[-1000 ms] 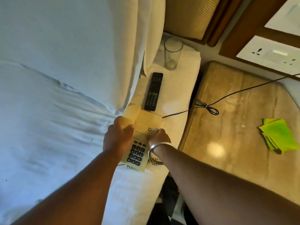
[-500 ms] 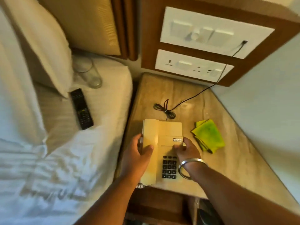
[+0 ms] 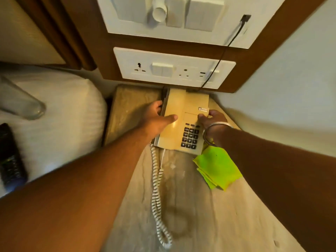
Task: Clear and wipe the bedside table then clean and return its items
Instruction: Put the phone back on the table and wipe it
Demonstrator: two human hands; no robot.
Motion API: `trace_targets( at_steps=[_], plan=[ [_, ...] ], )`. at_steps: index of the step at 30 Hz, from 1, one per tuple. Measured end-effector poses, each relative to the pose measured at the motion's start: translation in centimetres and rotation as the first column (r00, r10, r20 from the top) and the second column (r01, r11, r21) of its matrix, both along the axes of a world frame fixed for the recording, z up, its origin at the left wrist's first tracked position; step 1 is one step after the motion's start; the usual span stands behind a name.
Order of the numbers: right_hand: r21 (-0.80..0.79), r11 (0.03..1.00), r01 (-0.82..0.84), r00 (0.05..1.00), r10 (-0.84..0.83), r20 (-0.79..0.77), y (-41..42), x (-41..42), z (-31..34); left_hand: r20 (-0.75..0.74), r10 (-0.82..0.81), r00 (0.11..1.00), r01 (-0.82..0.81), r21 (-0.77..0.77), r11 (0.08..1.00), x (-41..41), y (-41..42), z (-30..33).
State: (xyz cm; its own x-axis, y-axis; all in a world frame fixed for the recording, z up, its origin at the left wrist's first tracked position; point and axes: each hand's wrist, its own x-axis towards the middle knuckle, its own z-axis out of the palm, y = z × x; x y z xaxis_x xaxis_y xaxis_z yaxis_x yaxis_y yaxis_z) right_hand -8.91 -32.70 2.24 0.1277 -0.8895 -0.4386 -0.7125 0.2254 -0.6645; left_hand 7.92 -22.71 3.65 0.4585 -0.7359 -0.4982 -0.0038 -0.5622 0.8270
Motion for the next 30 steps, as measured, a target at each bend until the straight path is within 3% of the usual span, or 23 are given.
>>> trace_targets(
  at_steps=[3,6,9,11,13,17,20,22,24,26,27,30],
  plan=[
    [-0.099,0.992,-0.08,0.992,0.069,-0.11,-1.6,-1.4,0.4,-0.037,-0.034,0.999,0.034,0.001,0.999,-0.5,-1.3,0.1],
    [-0.21,0.927,-0.312,0.904,0.221,-0.367,0.3,-3.1,1.0,-0.013,-0.018,1.0,0.018,-0.014,1.0,-0.2,-0.5,0.0],
    [-0.099,0.859,-0.503,0.786,0.406,-0.466,6.3,-6.2,0.5,0.023,-0.044,0.999,0.044,-0.009,0.999,-0.7,0.2,0.3],
    [0.035,0.804,-0.593,0.656,0.508,-0.559,9.9,-8.3,-0.9,0.062,-0.078,0.995,0.079,-0.018,0.997,-1.2,0.3,0.3],
    [0.032,0.796,-0.605,0.596,0.479,-0.644,11.2,-10.6,-2.2,0.067,-0.128,0.99,0.13,-0.029,0.991,-2.2,-0.3,0.2],
    [-0.029,0.902,-0.43,0.71,0.319,-0.628,10.1,-14.8,-2.3,0.091,-0.186,0.978,0.19,-0.042,0.981,-6.1,-0.8,-0.4],
    [-0.19,0.96,-0.205,0.927,0.128,-0.351,8.2,-15.9,-0.8,0.161,-0.157,0.974,0.167,-0.048,0.985,-7.6,-0.2,-1.1],
    [-0.359,0.933,-0.03,0.98,-0.044,-0.195,6.8,-15.8,0.8,0.199,-0.189,0.962,0.198,-0.025,0.98,-7.5,-0.3,-1.4],
    [-0.467,0.884,0.019,0.989,-0.083,-0.119,5.3,-15.1,2.4,0.272,-0.255,0.928,0.26,0.019,0.965,-7.1,-0.4,-1.6],
    [-0.55,0.825,-0.128,0.99,0.078,-0.114,3.6,-13.6,3.6,0.345,-0.318,0.883,0.322,0.048,0.946,-7.0,-0.3,-1.5],
    [-0.573,0.774,-0.27,0.963,0.2,-0.183,2.6,-12.4,3.8,0.357,-0.354,0.864,0.359,0.055,0.932,-6.9,-0.1,-1.5],
    [-0.404,0.642,-0.652,0.751,0.47,-0.465,-1.0,-8.3,2.4,0.351,-0.497,0.794,0.486,0.125,0.865,-6.8,0.2,-1.8]
  ],
)
